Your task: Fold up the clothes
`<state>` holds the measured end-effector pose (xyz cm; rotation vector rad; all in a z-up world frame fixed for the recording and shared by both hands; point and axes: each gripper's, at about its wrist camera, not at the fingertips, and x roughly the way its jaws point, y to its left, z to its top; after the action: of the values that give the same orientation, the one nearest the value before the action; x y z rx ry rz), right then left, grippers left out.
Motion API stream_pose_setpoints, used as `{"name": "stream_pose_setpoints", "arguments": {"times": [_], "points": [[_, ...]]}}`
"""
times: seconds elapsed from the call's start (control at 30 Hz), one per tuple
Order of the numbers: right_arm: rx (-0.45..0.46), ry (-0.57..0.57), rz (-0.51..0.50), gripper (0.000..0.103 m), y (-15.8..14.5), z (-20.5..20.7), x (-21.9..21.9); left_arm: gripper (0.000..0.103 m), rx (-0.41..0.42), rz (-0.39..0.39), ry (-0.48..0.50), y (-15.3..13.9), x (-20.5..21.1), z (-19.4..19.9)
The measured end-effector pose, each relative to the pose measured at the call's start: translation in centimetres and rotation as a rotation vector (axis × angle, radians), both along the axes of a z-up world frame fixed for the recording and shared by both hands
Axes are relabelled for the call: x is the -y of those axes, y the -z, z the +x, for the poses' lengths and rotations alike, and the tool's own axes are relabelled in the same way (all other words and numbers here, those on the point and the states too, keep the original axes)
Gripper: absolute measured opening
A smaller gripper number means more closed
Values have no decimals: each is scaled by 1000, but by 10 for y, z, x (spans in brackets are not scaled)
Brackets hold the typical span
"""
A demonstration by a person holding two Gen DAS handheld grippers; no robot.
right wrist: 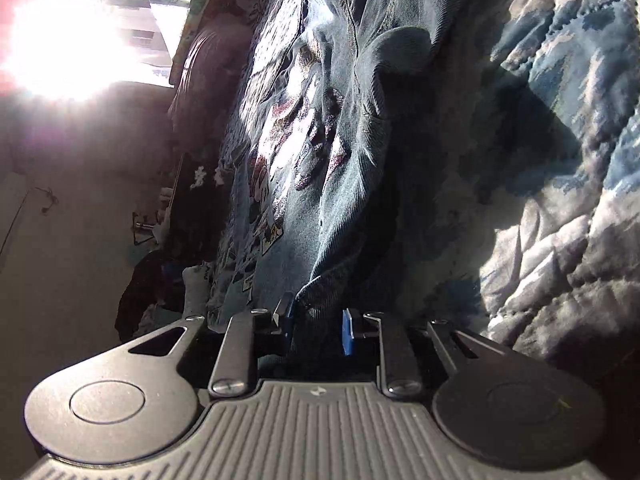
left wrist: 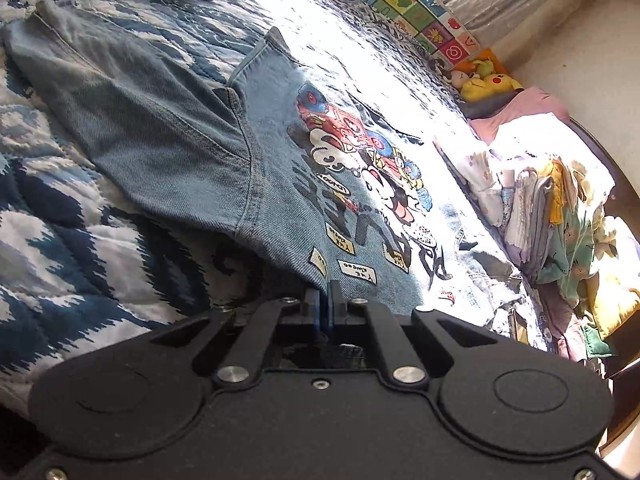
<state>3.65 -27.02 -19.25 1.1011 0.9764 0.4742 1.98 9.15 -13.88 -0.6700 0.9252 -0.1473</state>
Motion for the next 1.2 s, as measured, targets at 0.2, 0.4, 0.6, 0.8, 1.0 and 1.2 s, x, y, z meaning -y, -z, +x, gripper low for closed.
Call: {"name": "stream_pose_setpoints", "arguments": {"times": [0.2,0.4,0.6,0.8,1.0,1.2], "points": [[-24,20,-14,36,-6,-7,6,35,-13,-2,-35,-6,-17,-6],[101,128,-215,40,-46,-16,20,55,22,-42,-284,-16,-93,-19],[358,-57,-460,40,-89,-5,-37,55,70,2,-565,-7,-183,-17],[738,-474,-806,40,-114,-15,-167,53,89,3,-600,-1,-215,8],[1139,-746,-1270,43,-91,-38,-297,29,109,4,-636,6,-248,33],[1122,-887,-1321,4,-72,-23,-331,1,201,32,-642,-6,-271,43]]}}
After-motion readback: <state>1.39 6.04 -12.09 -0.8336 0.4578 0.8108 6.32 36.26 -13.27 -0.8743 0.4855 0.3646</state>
